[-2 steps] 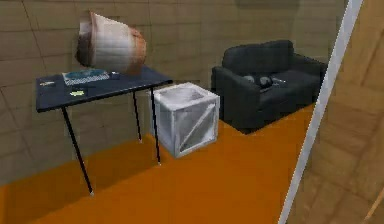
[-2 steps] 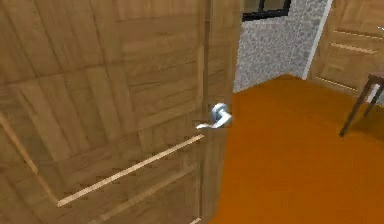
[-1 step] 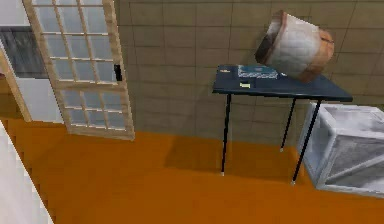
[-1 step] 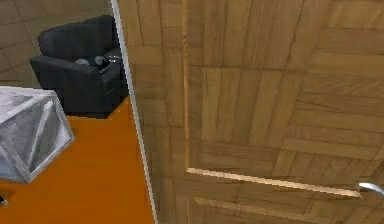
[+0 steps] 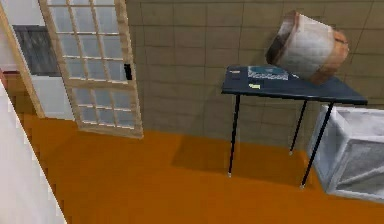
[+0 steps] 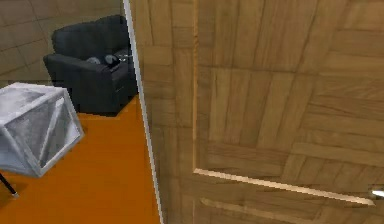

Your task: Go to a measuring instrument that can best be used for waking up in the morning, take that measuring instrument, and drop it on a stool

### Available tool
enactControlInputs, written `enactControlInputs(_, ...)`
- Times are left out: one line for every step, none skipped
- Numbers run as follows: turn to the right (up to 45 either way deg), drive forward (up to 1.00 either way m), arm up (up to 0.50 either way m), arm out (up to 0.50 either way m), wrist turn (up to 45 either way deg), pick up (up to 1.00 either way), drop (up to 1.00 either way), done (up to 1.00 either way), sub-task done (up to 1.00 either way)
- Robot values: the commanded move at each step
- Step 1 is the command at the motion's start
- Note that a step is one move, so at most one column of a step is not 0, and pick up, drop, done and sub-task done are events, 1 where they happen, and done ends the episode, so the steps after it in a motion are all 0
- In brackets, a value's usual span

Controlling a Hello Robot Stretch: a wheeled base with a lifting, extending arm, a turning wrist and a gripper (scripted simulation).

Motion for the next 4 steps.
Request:
enactControlInputs(45.0, 0.0, 0.0, 0.0, 0.0, 0.0, 0.0, 0.0, 0.0)
enactControlInputs(12.0, 0.0, 0.0, 0.0, 0.0, 0.0, 0.0, 0.0, 0.0)
enactControlInputs(0.0, 0.05, 0.0, 0.0, 0.0, 0.0, 0.0, 0.0, 0.0)
enactControlInputs(-45.0, 0.0, 0.0, 0.0, 0.0, 0.0, 0.0, 0.0, 0.0)
